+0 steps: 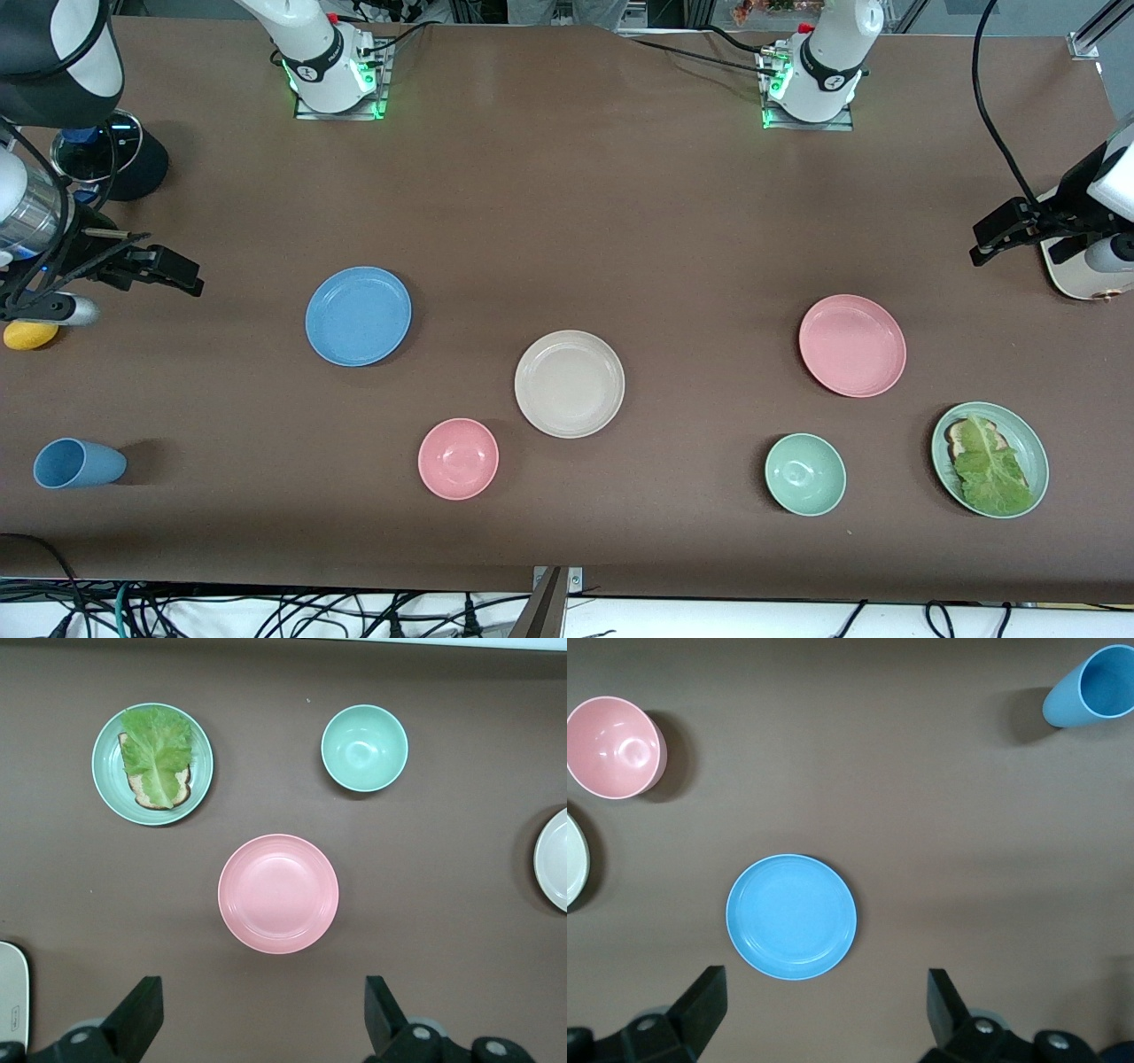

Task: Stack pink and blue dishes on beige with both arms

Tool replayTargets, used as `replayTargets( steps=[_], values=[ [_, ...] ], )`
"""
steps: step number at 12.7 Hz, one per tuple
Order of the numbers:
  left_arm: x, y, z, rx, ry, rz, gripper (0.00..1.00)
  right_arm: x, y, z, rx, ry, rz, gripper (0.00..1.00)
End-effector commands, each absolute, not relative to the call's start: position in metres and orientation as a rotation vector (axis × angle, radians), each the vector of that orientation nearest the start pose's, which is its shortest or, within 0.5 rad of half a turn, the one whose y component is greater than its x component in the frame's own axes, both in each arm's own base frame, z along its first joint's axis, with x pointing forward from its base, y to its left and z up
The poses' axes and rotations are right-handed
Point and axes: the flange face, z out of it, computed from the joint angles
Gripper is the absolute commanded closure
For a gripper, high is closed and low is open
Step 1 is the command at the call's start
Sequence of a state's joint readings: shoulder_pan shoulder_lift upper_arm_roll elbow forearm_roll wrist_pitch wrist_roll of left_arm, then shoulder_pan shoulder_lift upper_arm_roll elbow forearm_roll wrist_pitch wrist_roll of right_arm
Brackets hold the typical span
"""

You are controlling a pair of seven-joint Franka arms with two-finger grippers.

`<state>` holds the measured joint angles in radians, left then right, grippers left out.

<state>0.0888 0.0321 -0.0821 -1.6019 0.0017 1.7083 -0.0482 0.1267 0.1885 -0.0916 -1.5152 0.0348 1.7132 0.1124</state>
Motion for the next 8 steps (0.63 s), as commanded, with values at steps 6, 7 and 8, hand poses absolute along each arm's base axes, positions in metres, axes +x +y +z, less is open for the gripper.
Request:
replayTargets(
  steps=[6, 7, 8],
  values=[
    [0.575, 0.006, 0.6094, -3.16, -0.063, -0.112, 0.0, 0.6188, 0.0373, 0.5573, -3.121, 0.15, -0.001, 0.0],
    [0.575, 0.0051, 0.6094, -3.16, -0.061, -0.111, 0.0, 0.6191, 0.0353, 0.5575, -3.122, 0.152, -0.004, 0.0],
    [0.5744, 0.0053, 0.6089, -3.159, -0.061, -0.102, 0.0, 0.6192, 0.0326, 0.5575, -3.123, 0.147, -0.004, 0.0]
  ],
)
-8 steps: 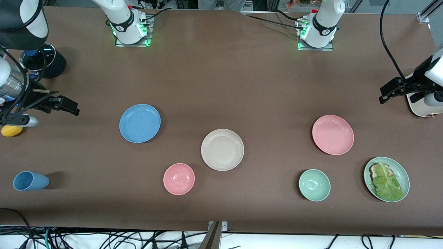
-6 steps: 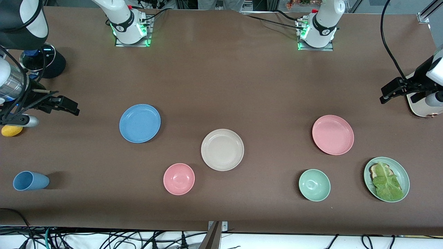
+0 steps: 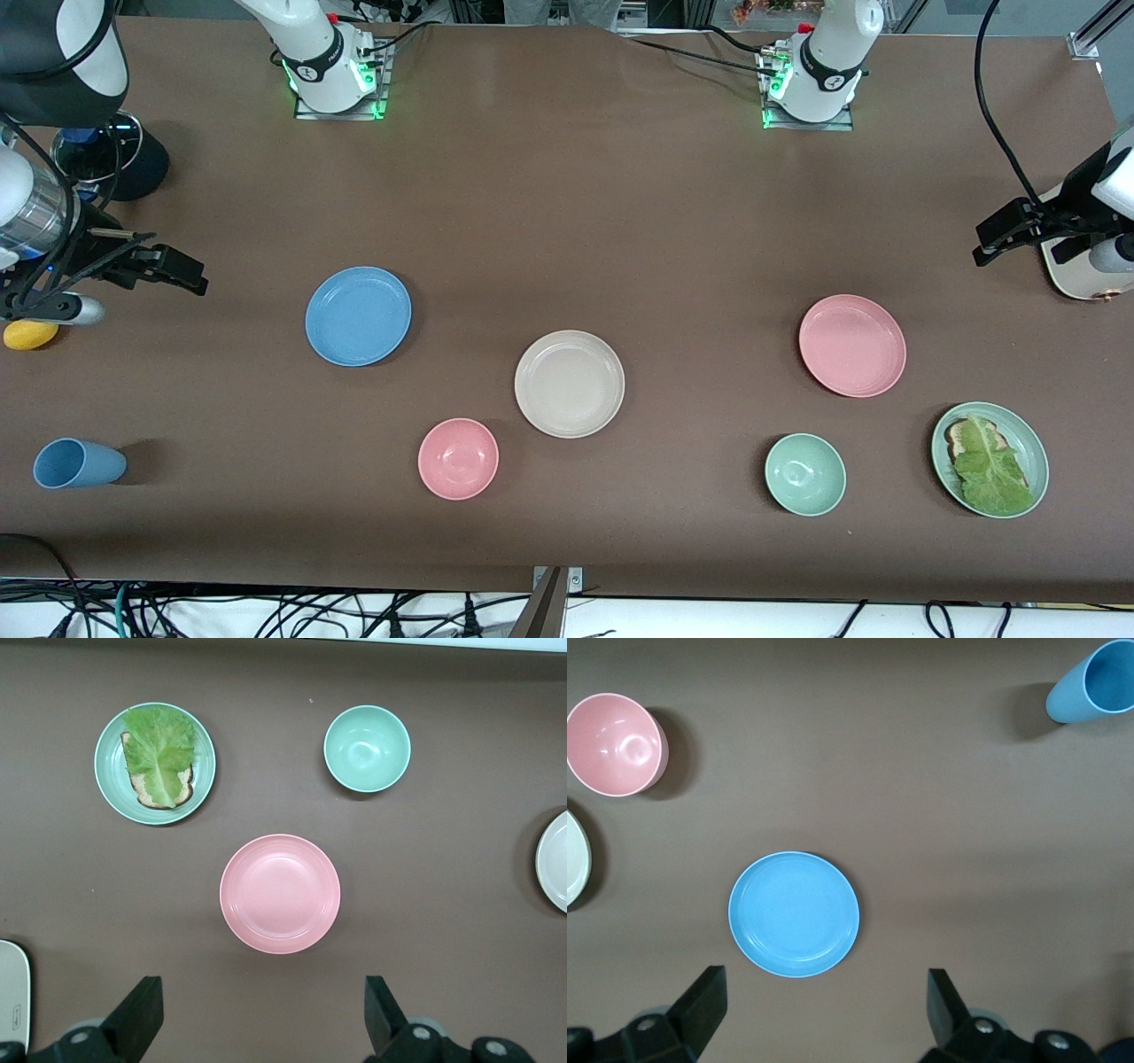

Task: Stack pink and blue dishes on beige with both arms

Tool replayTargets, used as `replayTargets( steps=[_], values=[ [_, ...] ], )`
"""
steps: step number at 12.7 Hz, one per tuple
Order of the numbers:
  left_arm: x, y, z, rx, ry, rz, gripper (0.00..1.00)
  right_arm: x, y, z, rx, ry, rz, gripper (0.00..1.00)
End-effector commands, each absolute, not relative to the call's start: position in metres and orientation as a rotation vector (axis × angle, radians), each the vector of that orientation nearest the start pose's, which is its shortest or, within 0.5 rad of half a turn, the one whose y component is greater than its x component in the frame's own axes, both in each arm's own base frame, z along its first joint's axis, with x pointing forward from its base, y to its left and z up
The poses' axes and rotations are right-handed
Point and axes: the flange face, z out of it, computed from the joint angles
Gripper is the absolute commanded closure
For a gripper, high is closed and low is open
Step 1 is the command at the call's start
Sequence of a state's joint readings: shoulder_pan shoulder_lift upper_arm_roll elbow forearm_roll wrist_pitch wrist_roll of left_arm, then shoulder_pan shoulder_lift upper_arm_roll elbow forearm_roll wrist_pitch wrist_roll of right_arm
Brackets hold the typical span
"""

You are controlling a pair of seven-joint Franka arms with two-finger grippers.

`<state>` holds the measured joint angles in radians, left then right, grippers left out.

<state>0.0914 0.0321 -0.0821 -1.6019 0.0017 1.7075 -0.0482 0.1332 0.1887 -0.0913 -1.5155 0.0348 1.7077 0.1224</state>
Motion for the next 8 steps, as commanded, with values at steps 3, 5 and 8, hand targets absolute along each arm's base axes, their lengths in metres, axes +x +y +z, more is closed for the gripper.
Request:
replayTargets(
  steps=[3, 5, 8],
  values=[
    [0.5742, -0.0016, 0.6067, -3.159, -0.041, -0.087, 0.0, 0.6198, 0.0316, 0.5567, -3.123, 0.152, -0.004, 0.0],
    [0.5743, -0.0016, 0.6055, -3.159, -0.036, -0.08, 0.0, 0.6197, 0.0326, 0.5567, -3.122, 0.155, -0.004, 0.0],
    [0.5742, -0.0017, 0.6047, -3.161, -0.036, -0.077, 0.0, 0.6196, 0.0344, 0.5566, -3.122, 0.155, -0.004, 0.0]
  ],
)
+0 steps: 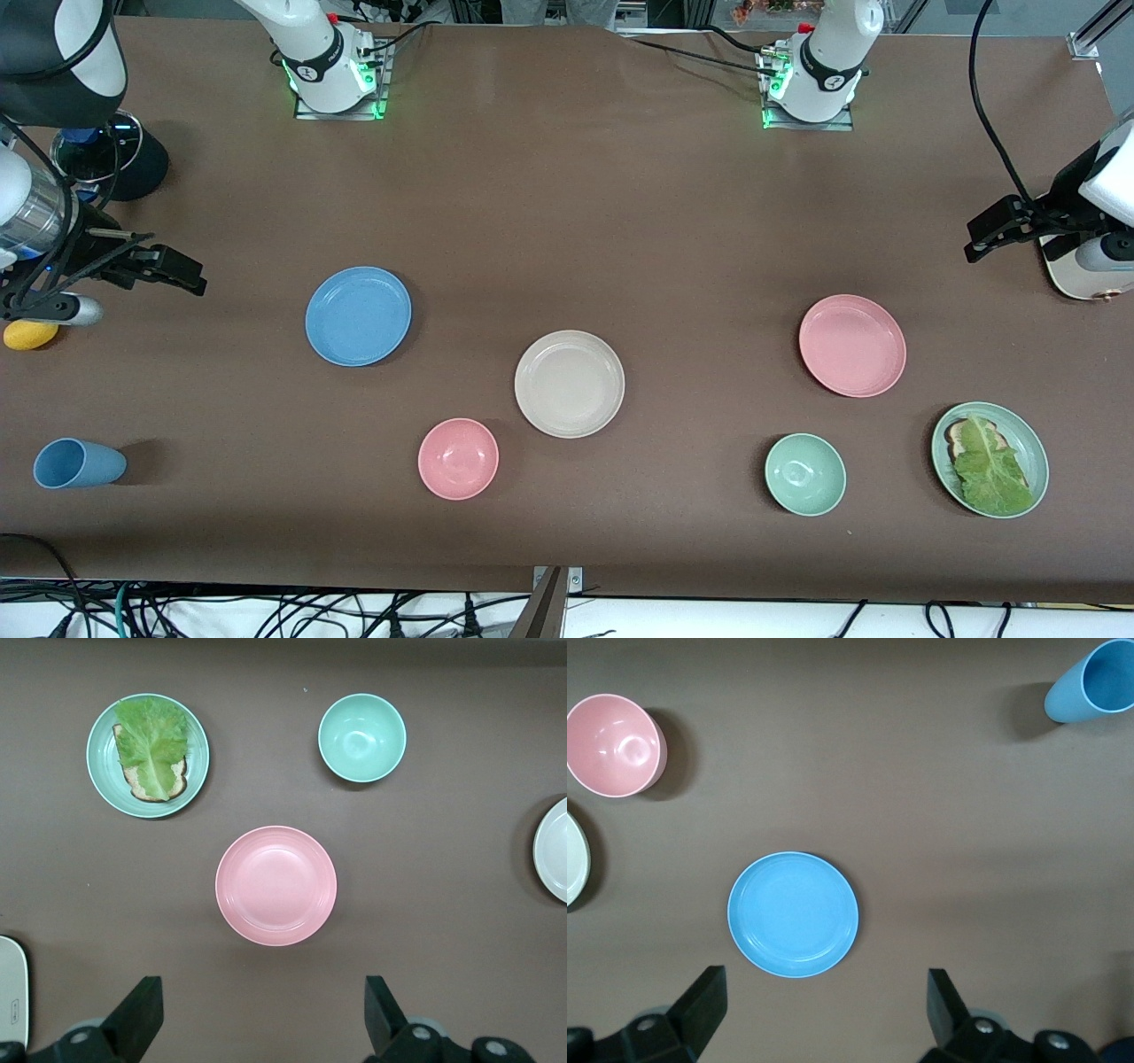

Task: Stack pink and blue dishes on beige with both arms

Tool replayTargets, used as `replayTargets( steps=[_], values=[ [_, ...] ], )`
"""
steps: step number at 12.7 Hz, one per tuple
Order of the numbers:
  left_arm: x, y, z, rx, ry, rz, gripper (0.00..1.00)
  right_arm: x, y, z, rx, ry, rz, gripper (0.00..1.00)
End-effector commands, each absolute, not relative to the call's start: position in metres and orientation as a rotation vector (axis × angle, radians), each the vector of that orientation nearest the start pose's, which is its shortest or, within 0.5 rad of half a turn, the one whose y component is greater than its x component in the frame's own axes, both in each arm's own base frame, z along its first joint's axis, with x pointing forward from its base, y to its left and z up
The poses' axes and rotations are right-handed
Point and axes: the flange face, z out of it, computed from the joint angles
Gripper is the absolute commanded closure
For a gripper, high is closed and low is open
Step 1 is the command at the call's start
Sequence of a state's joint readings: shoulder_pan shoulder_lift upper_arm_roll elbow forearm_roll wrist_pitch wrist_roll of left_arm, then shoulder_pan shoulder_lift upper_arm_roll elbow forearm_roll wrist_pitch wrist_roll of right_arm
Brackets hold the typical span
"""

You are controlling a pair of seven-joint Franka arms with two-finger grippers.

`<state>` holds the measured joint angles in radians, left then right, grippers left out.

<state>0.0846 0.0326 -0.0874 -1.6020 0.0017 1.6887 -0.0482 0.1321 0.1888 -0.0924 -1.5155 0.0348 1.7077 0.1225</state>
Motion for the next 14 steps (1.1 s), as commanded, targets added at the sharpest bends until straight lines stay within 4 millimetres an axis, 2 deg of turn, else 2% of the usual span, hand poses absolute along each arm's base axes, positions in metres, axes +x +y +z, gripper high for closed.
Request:
replayTargets(
  steps=[1, 14],
  values=[
    [0.5742, -0.0016, 0.6047, -3.159, -0.036, -0.077, 0.0, 0.6196, 0.0344, 0.5566, -3.122, 0.157, -0.004, 0.0],
    [0.5734, -0.009, 0.601, -3.158, -0.014, -0.048, 0.0, 0.6196, 0.0354, 0.5566, -3.122, 0.155, -0.004, 0.0]
  ],
)
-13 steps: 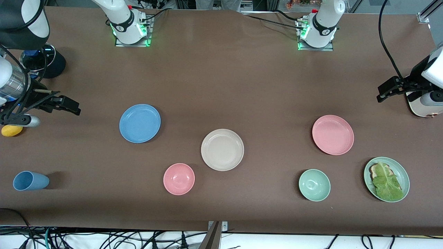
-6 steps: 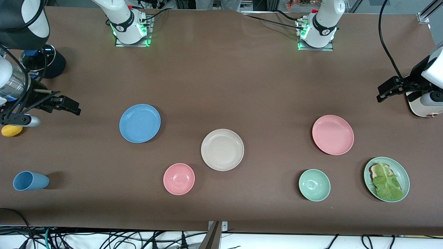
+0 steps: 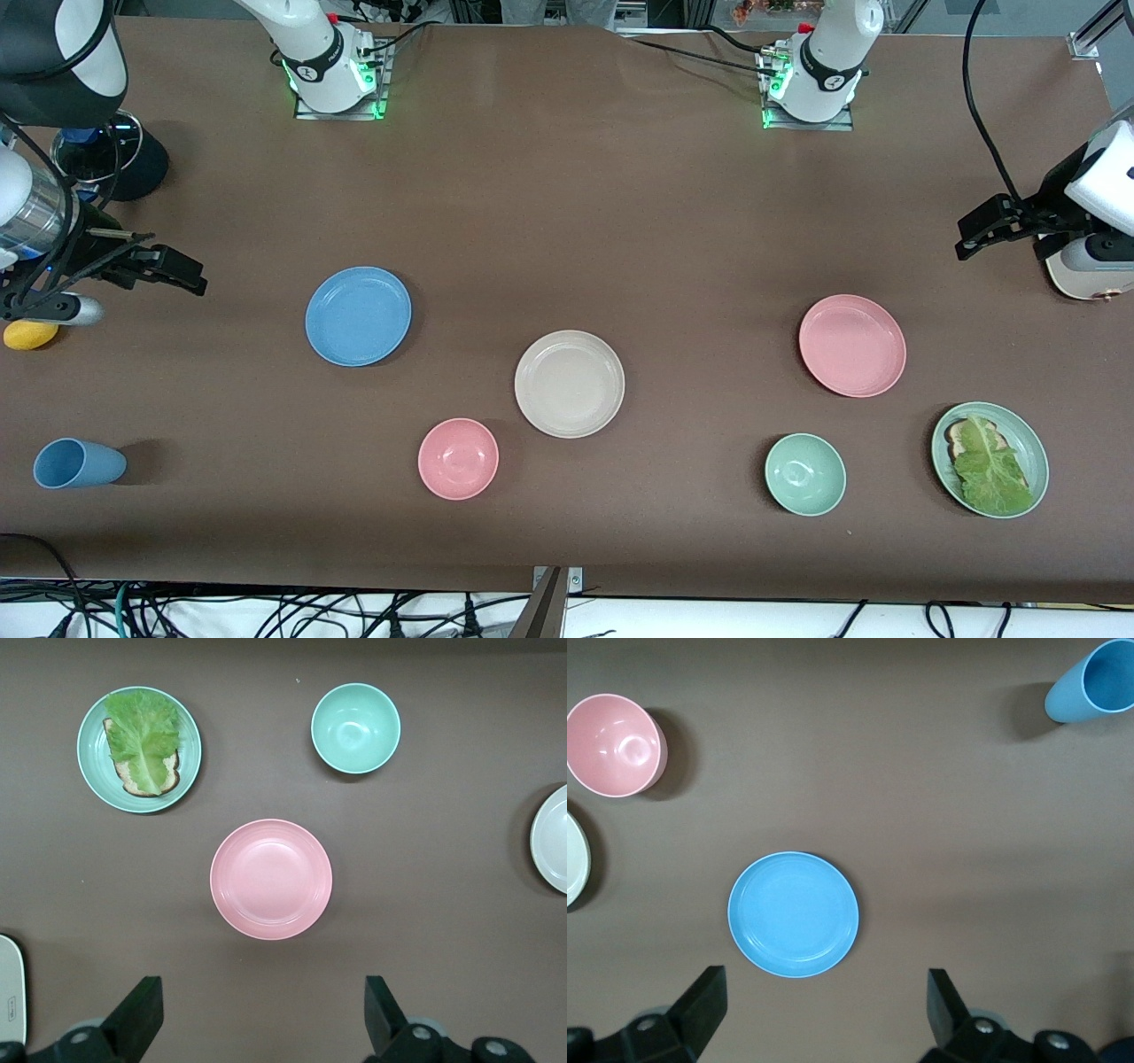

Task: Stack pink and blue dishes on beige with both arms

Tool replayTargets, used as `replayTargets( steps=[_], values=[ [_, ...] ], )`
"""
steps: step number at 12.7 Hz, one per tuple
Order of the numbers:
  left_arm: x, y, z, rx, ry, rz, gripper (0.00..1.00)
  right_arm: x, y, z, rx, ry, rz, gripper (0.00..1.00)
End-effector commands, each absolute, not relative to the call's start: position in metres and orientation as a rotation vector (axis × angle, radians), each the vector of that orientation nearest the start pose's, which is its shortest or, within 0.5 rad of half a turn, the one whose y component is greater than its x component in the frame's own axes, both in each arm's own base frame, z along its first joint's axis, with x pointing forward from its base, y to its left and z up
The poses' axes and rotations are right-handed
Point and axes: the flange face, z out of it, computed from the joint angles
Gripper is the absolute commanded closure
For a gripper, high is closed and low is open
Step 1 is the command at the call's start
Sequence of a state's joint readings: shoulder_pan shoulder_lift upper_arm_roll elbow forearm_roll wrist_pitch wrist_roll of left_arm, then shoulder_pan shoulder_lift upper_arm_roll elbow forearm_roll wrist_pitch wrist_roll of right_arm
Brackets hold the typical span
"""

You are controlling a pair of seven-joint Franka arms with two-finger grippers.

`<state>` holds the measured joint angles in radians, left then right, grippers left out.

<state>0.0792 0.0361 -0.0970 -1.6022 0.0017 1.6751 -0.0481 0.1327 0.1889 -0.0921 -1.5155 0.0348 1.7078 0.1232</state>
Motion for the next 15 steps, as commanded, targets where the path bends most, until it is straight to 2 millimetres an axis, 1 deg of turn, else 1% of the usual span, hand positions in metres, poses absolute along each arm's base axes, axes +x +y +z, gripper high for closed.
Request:
replayTargets(
  steps=[1, 11, 13, 15],
  values=[
    [0.573, -0.01, 0.601, -3.158, -0.011, -0.048, 0.0, 0.62, 0.035, 0.557, -3.122, 0.155, -0.004, 0.0],
    [0.574, -0.008, 0.598, -3.158, -0.019, -0.036, 0.0, 0.619, 0.035, 0.558, -3.122, 0.155, -0.006, 0.0],
    [0.583, 0.002, 0.582, -3.159, -0.048, 0.004, 0.0, 0.62, 0.035, 0.557, -3.122, 0.152, -0.004, 0.0],
    [0.592, 0.006, 0.561, -3.163, -0.064, 0.058, 0.0, 0.62, 0.035, 0.557, -3.122, 0.155, -0.004, 0.0]
  ],
)
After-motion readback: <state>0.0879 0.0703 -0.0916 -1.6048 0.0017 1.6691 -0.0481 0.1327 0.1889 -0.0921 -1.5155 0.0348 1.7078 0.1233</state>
